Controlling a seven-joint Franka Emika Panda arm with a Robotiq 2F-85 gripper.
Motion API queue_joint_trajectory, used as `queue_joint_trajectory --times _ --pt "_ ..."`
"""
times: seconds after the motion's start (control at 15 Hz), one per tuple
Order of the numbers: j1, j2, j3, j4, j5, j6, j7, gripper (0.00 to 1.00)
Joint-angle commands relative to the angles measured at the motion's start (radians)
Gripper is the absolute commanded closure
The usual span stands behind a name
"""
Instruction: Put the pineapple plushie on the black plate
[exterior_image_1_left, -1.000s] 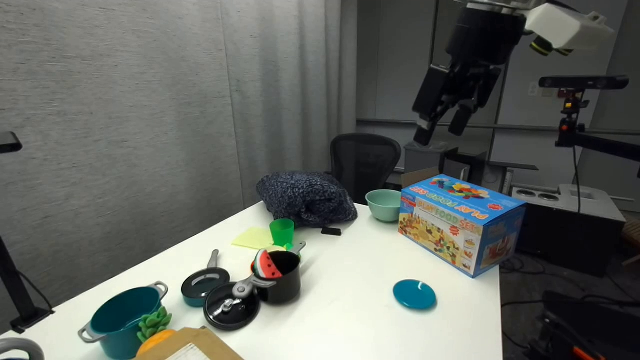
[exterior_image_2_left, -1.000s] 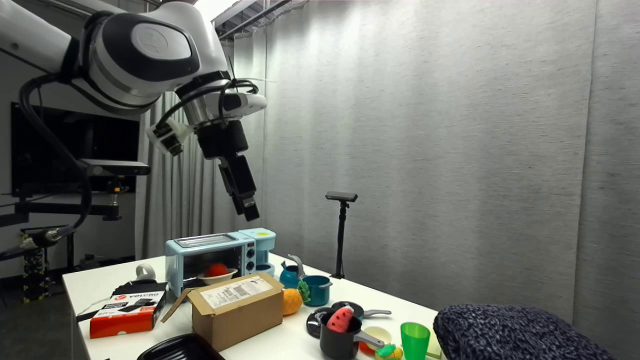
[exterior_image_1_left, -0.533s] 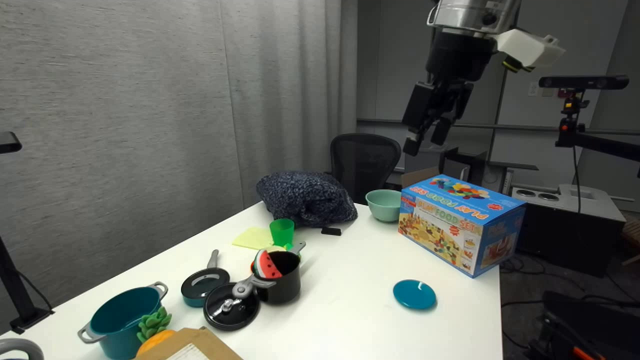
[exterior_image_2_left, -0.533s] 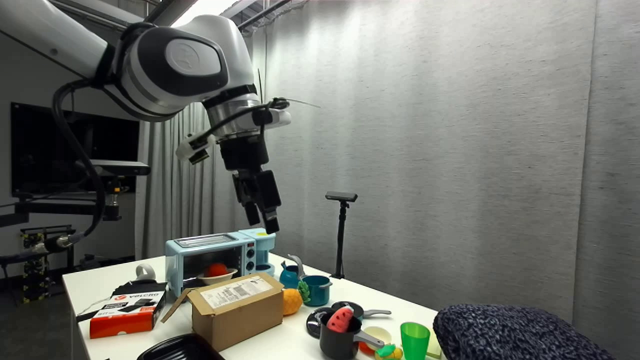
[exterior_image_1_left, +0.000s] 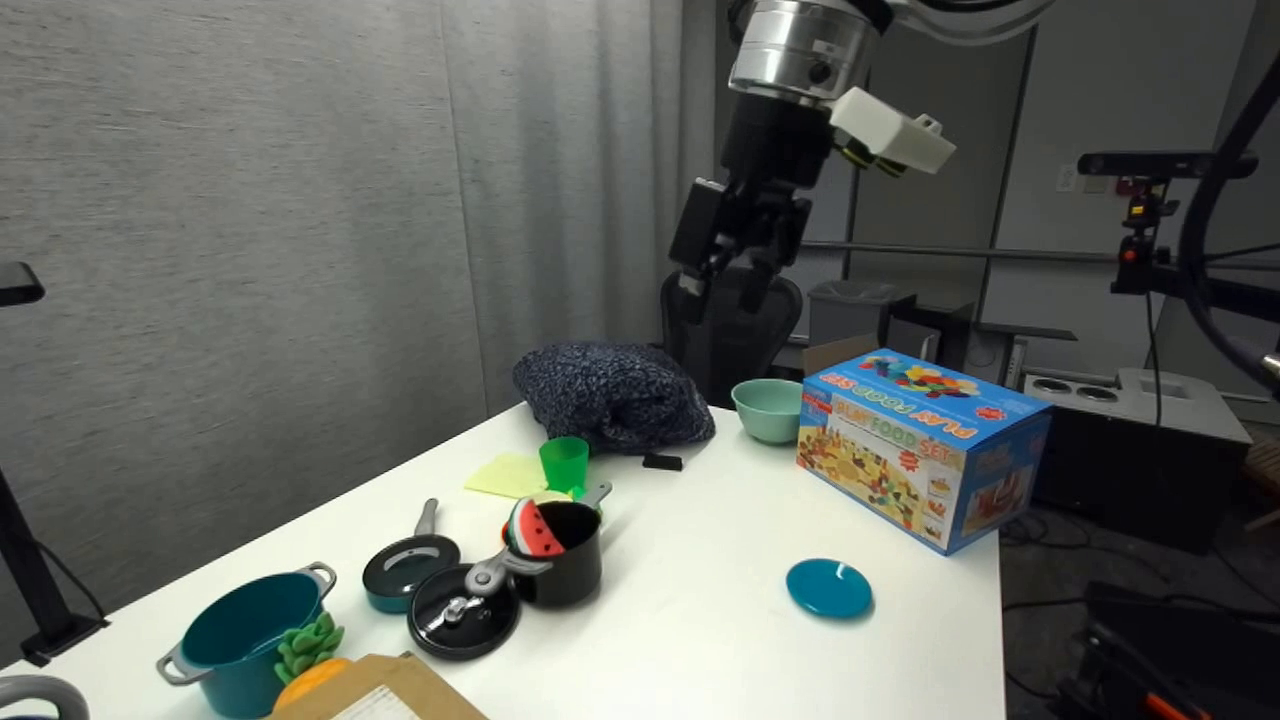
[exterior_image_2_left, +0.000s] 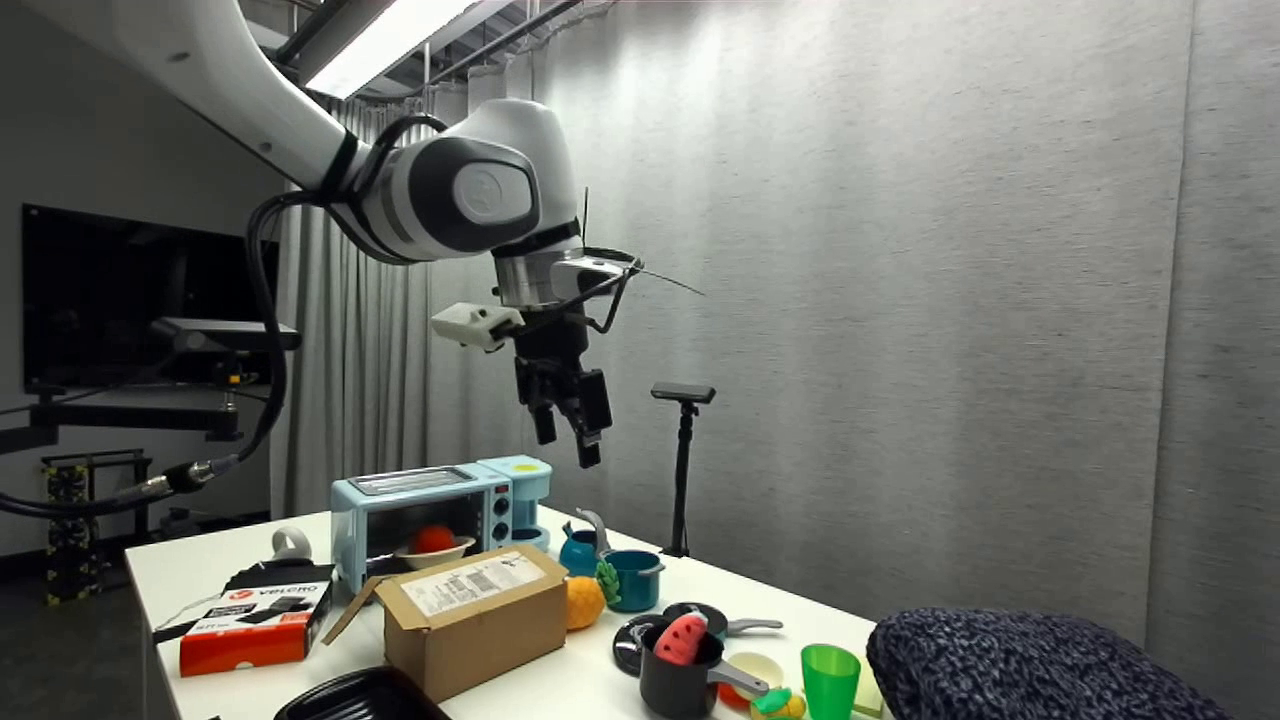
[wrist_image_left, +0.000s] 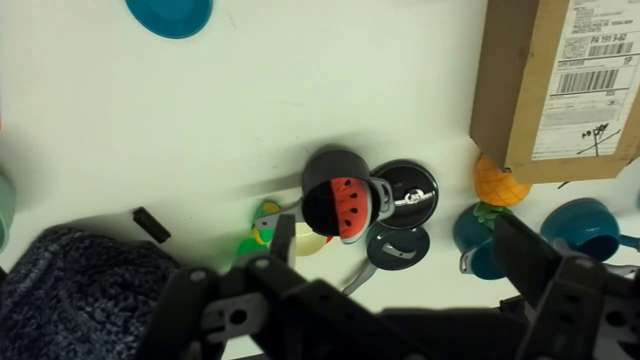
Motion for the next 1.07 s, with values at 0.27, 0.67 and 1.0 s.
queue_joint_trajectory --times 0.27,0.67,1.0 --pt "0.026 0.098 -0.013 0.084 0.01 -0.002 0.001 0.0" --pt "0.026 0.098 -0.013 0.088 0.01 -0.003 0.001 0.0" --pt "0.042 0.252 -0.018 0.234 0.142 0.016 -0.052 0.0"
